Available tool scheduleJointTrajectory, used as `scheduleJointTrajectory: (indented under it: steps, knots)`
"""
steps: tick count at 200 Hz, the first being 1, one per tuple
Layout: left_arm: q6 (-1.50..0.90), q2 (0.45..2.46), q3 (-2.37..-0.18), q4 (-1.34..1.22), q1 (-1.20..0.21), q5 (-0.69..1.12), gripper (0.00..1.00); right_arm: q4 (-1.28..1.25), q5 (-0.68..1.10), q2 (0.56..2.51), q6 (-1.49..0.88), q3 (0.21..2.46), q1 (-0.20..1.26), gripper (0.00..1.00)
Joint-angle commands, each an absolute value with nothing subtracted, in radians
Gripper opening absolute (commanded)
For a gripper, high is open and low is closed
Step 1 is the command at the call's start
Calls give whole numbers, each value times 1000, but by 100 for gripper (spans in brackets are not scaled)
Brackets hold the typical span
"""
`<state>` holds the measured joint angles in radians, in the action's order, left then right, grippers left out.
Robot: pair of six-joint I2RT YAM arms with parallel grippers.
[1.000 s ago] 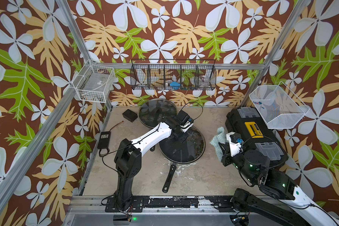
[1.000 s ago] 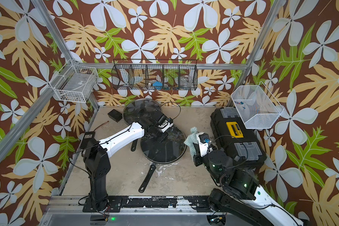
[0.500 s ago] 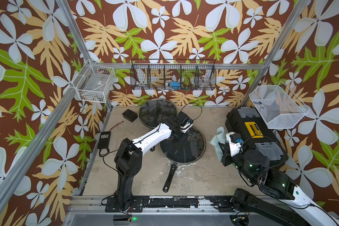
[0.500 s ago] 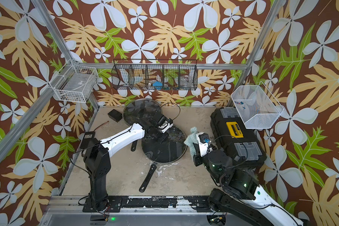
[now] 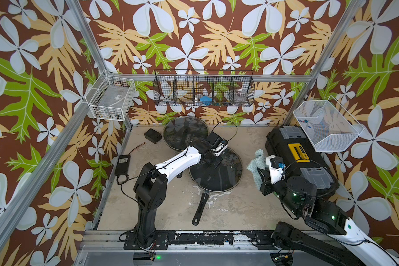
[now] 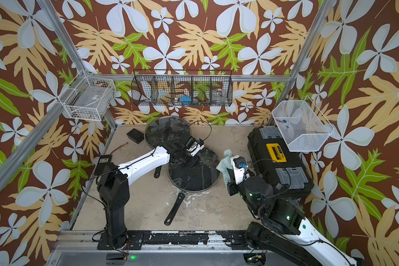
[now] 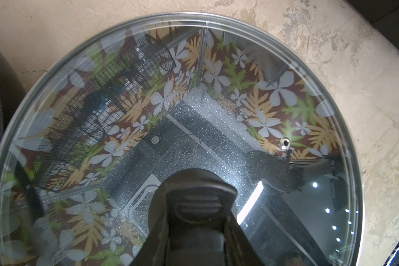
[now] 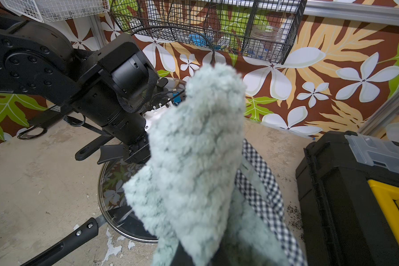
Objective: Wipe the pot lid with a cloth
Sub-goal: Place the pot lid on the cooking pot, then move the cooking pot to the center of the board.
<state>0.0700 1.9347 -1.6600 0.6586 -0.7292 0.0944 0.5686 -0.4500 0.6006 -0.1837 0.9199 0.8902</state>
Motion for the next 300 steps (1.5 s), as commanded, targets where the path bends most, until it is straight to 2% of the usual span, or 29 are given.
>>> scheduleJointTrajectory:
  steps: [1, 21, 38, 57, 88, 148, 167, 199, 248, 272, 300]
  knots:
    - [73, 1932, -1673, 644, -728, 91, 0, 566, -462, 603, -201, 914, 890, 0]
    - [78, 1933, -1681, 661, -727, 95, 0, 565, -463, 602, -202, 914, 890, 0]
    - [76, 1930, -1683, 662, -727, 98, 16, 562, -461, 603, -201, 913, 890, 0]
    - [74, 1928, -1691, 672, -728, 98, 22, 561, -462, 603, -202, 913, 890, 0]
    - [69, 1916, -1694, 663, -729, 89, 41, 559, -462, 604, -201, 915, 890, 0]
    - [58, 1864, -1715, 661, -728, 104, 63, 550, -465, 609, -197, 919, 890, 0]
    - [39, 1823, -1711, 650, -727, 69, 77, 542, -464, 611, -192, 924, 890, 0]
    - [-54, 1704, -1658, 580, -721, -137, 99, 519, -453, 631, -175, 924, 890, 0]
    - [-208, 1488, -1414, 545, -580, -157, 97, 474, -413, 674, -161, 921, 890, 0]
    - [-244, 1431, -1281, 549, -502, -155, 86, 461, -405, 687, -154, 922, 890, 0]
    - [-269, 1446, -1188, 542, -438, -95, 82, 446, -391, 705, -151, 925, 890, 0]
